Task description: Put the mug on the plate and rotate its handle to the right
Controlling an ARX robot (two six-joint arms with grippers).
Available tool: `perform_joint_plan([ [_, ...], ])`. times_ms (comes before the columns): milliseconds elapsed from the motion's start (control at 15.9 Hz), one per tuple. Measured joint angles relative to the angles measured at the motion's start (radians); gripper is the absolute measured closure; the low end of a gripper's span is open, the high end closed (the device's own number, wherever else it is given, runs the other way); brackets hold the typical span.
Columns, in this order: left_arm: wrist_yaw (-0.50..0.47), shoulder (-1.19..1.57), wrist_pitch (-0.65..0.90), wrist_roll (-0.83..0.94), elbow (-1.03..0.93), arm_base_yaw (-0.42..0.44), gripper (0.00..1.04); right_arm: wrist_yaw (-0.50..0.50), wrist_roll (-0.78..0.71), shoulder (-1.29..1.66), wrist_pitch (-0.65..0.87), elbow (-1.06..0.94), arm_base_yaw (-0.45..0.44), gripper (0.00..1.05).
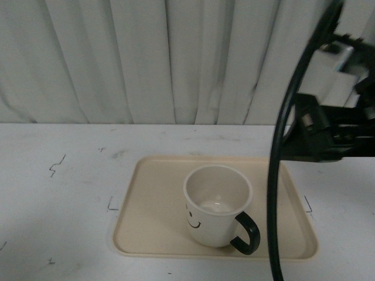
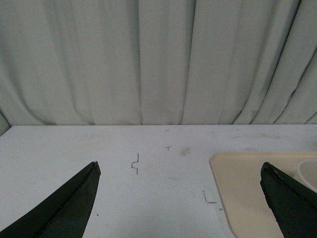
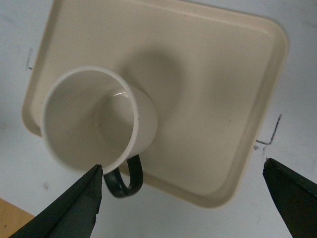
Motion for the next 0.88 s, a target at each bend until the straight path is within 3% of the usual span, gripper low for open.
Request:
perform_joint_plan([
  [504, 0.0, 0.0, 0.0, 0.0, 0.0, 0.0, 0.07, 0.117, 0.146, 0.302, -0.003, 0.187, 0.146, 0.1],
  [882, 0.0, 0.0, 0.0, 0.0, 0.0, 0.0, 0.07, 0.159, 0.203, 0.37, -0.049, 0.238, 0.177, 0.76],
])
